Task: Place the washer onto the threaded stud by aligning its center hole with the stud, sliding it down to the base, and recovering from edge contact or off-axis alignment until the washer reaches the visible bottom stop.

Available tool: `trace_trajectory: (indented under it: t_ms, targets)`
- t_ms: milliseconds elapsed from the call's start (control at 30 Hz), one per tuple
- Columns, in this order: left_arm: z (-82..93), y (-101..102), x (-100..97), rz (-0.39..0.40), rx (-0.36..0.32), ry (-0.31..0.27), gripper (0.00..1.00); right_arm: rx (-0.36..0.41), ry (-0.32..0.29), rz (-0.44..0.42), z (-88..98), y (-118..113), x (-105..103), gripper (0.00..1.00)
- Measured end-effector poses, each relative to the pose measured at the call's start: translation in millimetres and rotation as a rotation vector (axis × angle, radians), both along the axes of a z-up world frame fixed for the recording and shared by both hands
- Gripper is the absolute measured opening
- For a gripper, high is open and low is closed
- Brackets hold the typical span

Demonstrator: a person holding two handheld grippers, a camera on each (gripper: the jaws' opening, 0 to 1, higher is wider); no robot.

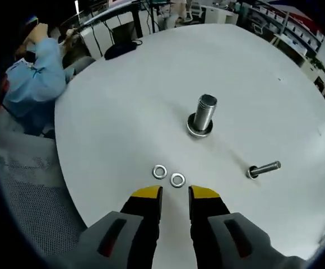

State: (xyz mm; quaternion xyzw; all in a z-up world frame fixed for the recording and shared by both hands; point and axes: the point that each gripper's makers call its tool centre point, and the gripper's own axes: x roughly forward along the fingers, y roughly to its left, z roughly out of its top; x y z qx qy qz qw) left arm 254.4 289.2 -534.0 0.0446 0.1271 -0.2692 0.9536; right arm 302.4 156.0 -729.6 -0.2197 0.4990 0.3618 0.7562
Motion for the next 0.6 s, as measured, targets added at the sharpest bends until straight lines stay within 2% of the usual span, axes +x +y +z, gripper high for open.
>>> trace_trajectory:
  t_ms: [233,467,600]
  targets:
    - [0.2,4.3,1.2,0.015,-0.01,0.002,0.21,0.011,-0.003,-0.004,1.5,2.7,4.8,0.21]
    - [-1.2,6.1,2.4,0.024,-0.009,0.009,0.21,-0.003,0.012,0.011,-5.6,1.2,3.3,0.21]
    - [-4.1,4.9,1.6,0.017,-0.001,0.016,0.21,0.016,0.018,-0.003,-7.6,2.3,5.1,0.2]
